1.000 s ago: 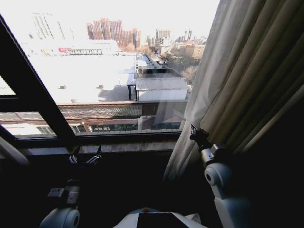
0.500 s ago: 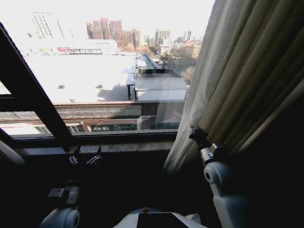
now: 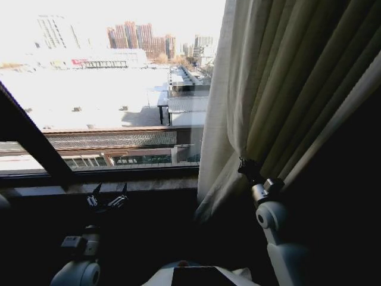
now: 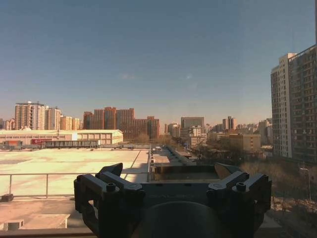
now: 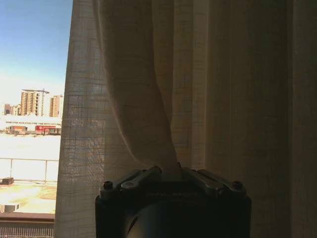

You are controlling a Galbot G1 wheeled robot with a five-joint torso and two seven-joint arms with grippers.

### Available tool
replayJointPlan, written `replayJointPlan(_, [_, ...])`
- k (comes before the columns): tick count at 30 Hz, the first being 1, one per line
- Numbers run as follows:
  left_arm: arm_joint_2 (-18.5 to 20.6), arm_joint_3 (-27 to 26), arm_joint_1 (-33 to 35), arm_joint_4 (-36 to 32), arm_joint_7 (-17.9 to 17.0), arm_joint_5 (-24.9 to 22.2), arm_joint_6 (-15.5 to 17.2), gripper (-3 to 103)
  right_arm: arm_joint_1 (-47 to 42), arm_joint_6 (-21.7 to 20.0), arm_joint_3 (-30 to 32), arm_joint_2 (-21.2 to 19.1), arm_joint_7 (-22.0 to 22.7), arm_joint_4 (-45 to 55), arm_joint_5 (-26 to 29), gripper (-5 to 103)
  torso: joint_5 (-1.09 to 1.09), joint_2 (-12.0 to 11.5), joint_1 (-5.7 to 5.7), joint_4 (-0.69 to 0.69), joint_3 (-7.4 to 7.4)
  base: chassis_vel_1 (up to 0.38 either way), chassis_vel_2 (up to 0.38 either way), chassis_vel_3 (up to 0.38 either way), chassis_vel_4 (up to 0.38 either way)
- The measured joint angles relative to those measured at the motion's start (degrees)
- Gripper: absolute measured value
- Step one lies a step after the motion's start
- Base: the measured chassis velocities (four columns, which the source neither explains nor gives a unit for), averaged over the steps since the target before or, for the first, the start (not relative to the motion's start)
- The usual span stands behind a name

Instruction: Open the curtains by pulling them apart, changing their state from closed to fully open.

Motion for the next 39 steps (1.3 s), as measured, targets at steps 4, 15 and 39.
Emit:
replayJointPlan(4, [0.0,0.0,0.0,0.0,0.0,0.0,0.0,100,0.4,0.0,0.0,-0.1,0.0,-0.2,0.0,0,-0.01,0.0,0.0,-0.01,0.0,-0.162,-0.169,0.125,0.153])
replayJointPlan(15, [0.1,0.0,0.0,0.2,0.0,0.0,-0.2,100,0.7,0.0,-0.1,0.0,0.0,-0.7,0.1,0,0.02,0.0,0.0,-0.02,0.0,-0.186,-0.188,0.179,0.186])
replayJointPlan(39, [0.1,0.2,-0.2,0.7,0.1,0.1,-0.3,100,4.5,1.8,5.2,-1.1,-0.1,-8.5,-0.2,0,-0.01,0.0,-0.01,0.0,-0.01,-0.079,-0.074,0.077,0.077])
